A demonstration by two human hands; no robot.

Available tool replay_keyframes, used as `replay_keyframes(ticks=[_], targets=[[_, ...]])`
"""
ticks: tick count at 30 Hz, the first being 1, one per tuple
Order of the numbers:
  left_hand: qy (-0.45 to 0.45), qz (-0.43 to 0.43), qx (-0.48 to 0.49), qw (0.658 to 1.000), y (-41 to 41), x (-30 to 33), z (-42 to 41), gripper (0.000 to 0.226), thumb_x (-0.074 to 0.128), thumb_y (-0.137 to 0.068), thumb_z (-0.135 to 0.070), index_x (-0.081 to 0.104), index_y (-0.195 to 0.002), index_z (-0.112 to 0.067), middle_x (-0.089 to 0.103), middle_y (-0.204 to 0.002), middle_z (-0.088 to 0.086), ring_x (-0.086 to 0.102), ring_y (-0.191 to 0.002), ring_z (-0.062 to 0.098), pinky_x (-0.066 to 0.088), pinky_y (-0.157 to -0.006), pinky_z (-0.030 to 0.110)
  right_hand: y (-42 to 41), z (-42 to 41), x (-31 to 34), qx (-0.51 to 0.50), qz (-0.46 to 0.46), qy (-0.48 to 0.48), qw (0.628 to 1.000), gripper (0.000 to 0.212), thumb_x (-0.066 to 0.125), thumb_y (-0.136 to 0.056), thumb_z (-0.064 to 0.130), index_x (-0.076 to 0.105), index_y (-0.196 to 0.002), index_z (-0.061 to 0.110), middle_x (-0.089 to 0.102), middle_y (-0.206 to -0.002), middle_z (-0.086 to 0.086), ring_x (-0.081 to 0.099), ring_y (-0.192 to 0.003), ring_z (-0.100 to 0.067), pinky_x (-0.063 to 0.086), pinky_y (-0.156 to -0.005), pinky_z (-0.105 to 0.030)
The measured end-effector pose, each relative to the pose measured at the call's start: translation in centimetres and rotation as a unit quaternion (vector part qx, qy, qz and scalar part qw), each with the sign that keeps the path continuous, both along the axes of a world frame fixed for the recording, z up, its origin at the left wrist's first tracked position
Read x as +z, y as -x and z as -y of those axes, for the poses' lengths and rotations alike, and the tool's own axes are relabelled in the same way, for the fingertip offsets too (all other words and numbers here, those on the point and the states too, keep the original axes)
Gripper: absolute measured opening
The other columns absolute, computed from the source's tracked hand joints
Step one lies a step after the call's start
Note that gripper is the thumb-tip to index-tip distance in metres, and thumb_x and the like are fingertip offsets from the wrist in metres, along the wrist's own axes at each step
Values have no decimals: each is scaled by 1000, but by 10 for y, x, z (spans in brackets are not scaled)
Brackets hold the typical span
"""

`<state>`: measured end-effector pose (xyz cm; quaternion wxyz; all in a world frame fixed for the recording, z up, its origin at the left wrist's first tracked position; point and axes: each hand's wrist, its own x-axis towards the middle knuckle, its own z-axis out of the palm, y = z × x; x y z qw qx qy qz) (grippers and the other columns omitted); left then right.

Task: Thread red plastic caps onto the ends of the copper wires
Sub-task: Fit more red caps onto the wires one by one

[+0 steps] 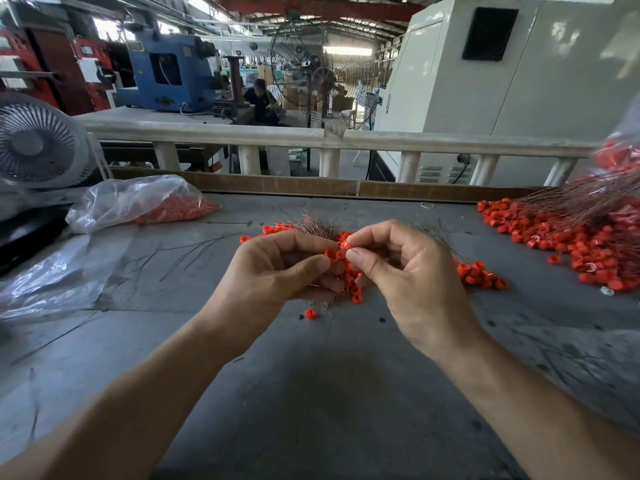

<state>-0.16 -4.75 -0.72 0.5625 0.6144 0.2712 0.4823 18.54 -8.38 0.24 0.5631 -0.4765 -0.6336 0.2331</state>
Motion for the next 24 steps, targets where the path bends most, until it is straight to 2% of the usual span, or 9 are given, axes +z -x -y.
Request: replay_keyframes(ticks=[4,10,18,24], targets=[[-21,-10,0,1000,-1,0,0,22,69,-84,-16,75,-105,-10,75,-98,22,74,-87,37,62,-77,39,2,3,1,1,16,-22,1000,12,79,-87,16,77,-94,26,76,-84,10,73,-79,-10,61,-76,-33],[-32,-9,7,999,-1,-1,0,20,70,-85,-16,76,-104,-11,76,-97,22,75,-88,38,63,-80,42,4,3,1,2,19,-19,1000,21,76,-89,8,76,-96,28,76,-88,12,73,-79,-9,62,-75,-28],[-51,-27,-5,998,1,0,0,19,69,-87,-15,76,-105,-13,76,-98,17,75,-87,32,62,-76,33,1,3,0,-21,39,-31,999,8,78,-88,18,77,-94,24,75,-82,11,71,-74,-11,60,-68,-38],[-57,-26,-7,998,-1,0,2,18,69,-86,-15,75,-103,-12,76,-97,17,76,-86,32,61,-73,32,0,2,-1,-22,55,-40,997,17,76,-90,10,77,-98,25,75,-88,12,72,-85,-7,61,-77,-31]])
